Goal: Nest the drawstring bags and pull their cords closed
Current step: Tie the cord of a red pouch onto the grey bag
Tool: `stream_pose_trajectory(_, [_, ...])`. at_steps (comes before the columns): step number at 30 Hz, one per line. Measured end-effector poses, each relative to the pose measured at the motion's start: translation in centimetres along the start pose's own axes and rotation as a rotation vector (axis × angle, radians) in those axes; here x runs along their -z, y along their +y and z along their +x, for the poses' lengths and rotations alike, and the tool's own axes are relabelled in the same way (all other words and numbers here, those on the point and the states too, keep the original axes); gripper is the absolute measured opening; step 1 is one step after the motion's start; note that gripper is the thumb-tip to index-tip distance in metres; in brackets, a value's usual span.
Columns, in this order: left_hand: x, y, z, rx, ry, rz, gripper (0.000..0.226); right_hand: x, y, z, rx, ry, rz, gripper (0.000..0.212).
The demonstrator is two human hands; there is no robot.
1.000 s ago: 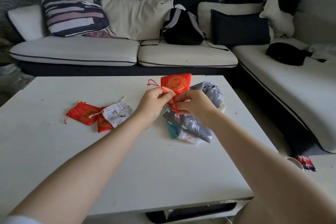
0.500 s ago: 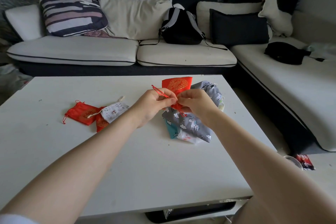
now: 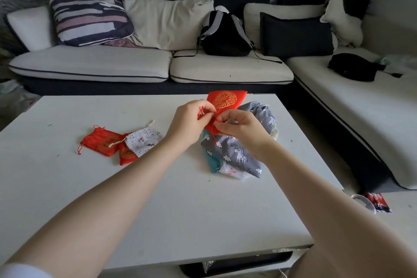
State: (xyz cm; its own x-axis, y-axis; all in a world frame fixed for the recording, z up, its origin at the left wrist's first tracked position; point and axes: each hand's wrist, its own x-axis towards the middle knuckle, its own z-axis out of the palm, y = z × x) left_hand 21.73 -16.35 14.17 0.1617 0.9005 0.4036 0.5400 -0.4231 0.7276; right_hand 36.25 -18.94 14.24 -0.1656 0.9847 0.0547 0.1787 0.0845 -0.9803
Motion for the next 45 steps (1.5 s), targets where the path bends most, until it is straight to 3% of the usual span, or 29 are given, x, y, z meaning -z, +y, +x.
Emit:
stream_pose_trajectory(5, [-0.5,0.0,-0.3,-0.004,0.104,-0.052,0.006,0.0,-0.7,0.3,-0.152,0.051,0.050,0.025])
stream_pose_trajectory(7, [-0.7,0.0,-0.3,-0.033,0.138,-0.052,0.005,-0.1,-0.7,0.4,-0.196,0.090,0.003,0.018])
stream_pose_trajectory(10, [-1.0,0.2,-0.3,-0.065,0.157,-0.052,0.007,-0.2,-0.6,0.4,-0.184,0.115,-0.005,0.008])
stream_pose_trajectory(13, [-1.1,0.3,-0.3,-0.080,0.161,-0.052,0.008,-0.4,-0.9,0.4,-0.121,0.186,-0.069,0.013])
stream_pose_trajectory(18, [-1.1,-0.2,-0.1,-0.113,0.125,-0.079,0.009,-0.4,-0.8,0.8,-0.037,0.295,-0.432,0.007])
stream_pose_trajectory(21, [-1.2,-0.2,-0.2,-0.114,0.079,-0.105,0.014,-0.1,-0.9,0.8,0.013,0.424,-0.863,0.015])
stream_pose_trajectory(24, [-1.3,-0.2,-0.2,-0.152,0.074,-0.093,0.017,-0.1,-1.0,0.3,0.098,0.379,-1.316,0.021])
stream_pose_trajectory(26, [-1.0,-0.3,-0.2,-0.143,0.081,-0.092,0.016,0.6,-0.8,0.5,0.012,0.378,-1.393,0.023])
stream_pose_trajectory(28, [-0.6,-0.7,-0.3,-0.089,0.097,-0.109,0.016,1.6,-0.3,0.9,-0.110,0.336,-1.168,0.023])
stream_pose_trajectory(31, [-0.4,-1.3,-0.4,-0.038,0.078,-0.087,0.018,1.7,0.0,1.0,-0.199,0.182,-0.216,0.028])
stream_pose_trajectory(32, [-0.5,-1.3,-0.5,-0.034,0.055,-0.092,0.020,1.4,-0.1,0.8,-0.192,0.171,-0.008,0.030])
stream_pose_trajectory(37, [-1.0,-0.2,-0.8,0.078,-0.040,-0.255,0.030,-0.3,-0.6,0.8,-0.241,0.121,0.787,0.030])
stream_pose_trajectory(41, [-0.9,-0.6,-0.6,0.240,0.015,-0.489,0.033,0.9,0.7,1.5,-0.386,0.170,1.072,0.047])
stream_pose_trajectory(45, [-0.4,-1.5,-0.4,0.426,0.069,-0.639,0.031,2.5,1.6,1.7,-0.556,0.339,0.941,0.057])
